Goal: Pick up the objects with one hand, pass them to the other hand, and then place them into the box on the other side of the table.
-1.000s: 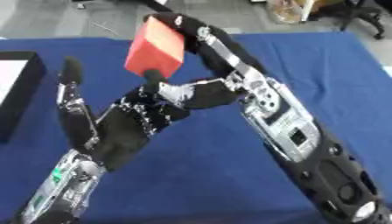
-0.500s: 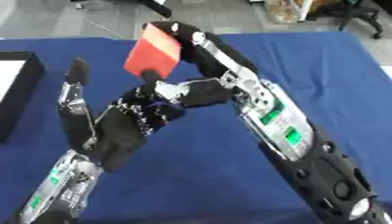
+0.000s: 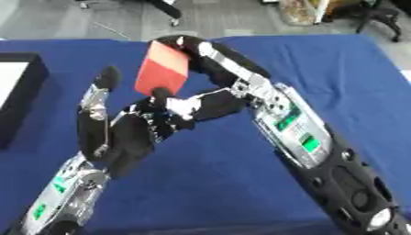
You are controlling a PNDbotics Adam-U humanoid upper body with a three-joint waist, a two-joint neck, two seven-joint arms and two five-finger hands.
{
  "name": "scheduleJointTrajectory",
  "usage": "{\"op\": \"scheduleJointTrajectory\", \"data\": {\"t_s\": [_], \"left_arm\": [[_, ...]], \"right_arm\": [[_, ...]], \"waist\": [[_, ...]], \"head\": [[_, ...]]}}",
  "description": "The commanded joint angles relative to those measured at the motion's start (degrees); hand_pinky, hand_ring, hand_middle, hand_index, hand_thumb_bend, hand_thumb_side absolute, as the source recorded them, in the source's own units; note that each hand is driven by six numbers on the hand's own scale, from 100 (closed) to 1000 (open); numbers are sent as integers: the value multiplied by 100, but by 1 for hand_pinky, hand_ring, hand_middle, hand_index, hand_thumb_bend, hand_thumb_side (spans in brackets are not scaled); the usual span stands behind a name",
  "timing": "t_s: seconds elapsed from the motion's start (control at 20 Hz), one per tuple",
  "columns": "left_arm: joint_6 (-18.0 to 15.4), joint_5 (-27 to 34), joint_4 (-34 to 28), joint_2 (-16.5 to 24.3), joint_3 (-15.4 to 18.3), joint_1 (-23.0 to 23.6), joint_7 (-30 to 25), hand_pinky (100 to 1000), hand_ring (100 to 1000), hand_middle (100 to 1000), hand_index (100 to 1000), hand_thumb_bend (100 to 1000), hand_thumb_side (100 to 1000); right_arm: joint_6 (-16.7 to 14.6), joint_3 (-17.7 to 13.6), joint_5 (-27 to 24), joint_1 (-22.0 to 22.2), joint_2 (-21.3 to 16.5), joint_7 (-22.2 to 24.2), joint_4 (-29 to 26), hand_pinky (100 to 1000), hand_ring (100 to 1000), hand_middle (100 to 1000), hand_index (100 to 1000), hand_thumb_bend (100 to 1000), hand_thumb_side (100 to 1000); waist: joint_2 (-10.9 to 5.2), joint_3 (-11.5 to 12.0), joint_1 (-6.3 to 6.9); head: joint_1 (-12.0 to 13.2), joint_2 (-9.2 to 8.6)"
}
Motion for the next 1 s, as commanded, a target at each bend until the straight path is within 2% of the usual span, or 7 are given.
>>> {"op": "scheduleJointTrajectory", "data": {"t_s": [0.05,0.7,0.85,1.0], "left_arm": [[74,-204,-15,-150,-38,-152,59,958,685,670,735,482,1000],[170,-257,352,-351,-116,-203,371,952,680,665,731,476,1000],[177,-187,383,-371,-135,-210,403,948,667,644,719,437,1000],[165,-82,416,-386,-144,-205,431,939,640,606,699,355,1000]], "right_arm": [[-81,60,101,-87,-125,149,-82,784,948,648,483,100,133],[-485,179,576,-132,-159,728,-185,789,945,657,479,100,139],[-556,197,680,-131,-145,784,-143,789,945,656,478,100,140],[-605,203,763,-126,-134,800,-95,789,945,657,478,100,140]], "waist": [[-48,-9,2],[-68,-12,-33],[-68,-14,-39],[-68,-20,-43]], "head": [[38,-16],[56,-16],[50,-16],[49,-16]]}}
